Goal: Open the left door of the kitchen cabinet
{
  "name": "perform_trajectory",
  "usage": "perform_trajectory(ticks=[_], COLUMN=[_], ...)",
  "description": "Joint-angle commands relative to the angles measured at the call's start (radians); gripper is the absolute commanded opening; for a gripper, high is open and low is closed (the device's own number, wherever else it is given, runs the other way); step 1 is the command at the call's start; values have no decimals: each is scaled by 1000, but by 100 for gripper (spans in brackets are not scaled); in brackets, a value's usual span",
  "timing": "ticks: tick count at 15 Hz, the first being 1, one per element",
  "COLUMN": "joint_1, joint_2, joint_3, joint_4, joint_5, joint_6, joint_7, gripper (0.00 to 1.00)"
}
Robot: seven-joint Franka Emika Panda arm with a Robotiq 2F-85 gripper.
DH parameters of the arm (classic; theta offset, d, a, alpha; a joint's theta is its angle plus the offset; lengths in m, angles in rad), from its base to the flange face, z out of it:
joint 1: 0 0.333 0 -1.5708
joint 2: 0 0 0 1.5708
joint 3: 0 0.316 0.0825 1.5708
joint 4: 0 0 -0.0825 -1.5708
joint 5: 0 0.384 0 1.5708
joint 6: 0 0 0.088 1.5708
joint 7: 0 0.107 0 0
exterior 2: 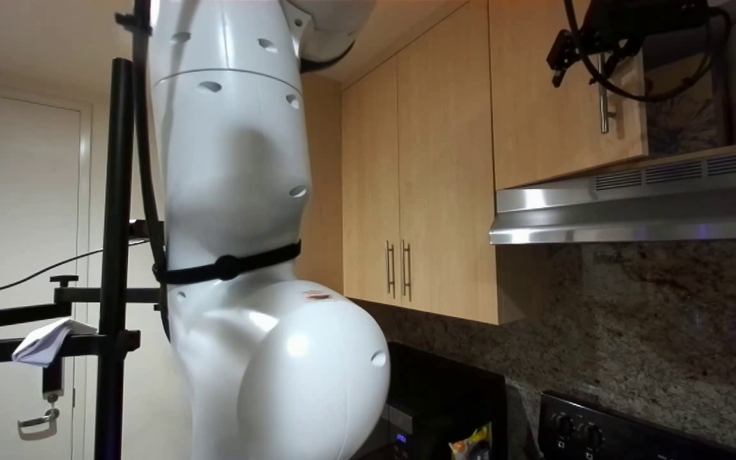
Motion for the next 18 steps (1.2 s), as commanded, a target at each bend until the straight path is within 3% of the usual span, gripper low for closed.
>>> perform_trajectory(ticks=[1,2,10,18], joint_1=[15,-34,-50,-19], joint_2=[-118,-124,-197,-274], joint_3=[20,65,149,159], joint_4=[-129,-136,-226,-305], joint_5=[-24,-19,-49,4], joint_6=[-47,-46,108,198], joint_7=[-84,-89,-56,-82], gripper=[100,100,100,100])
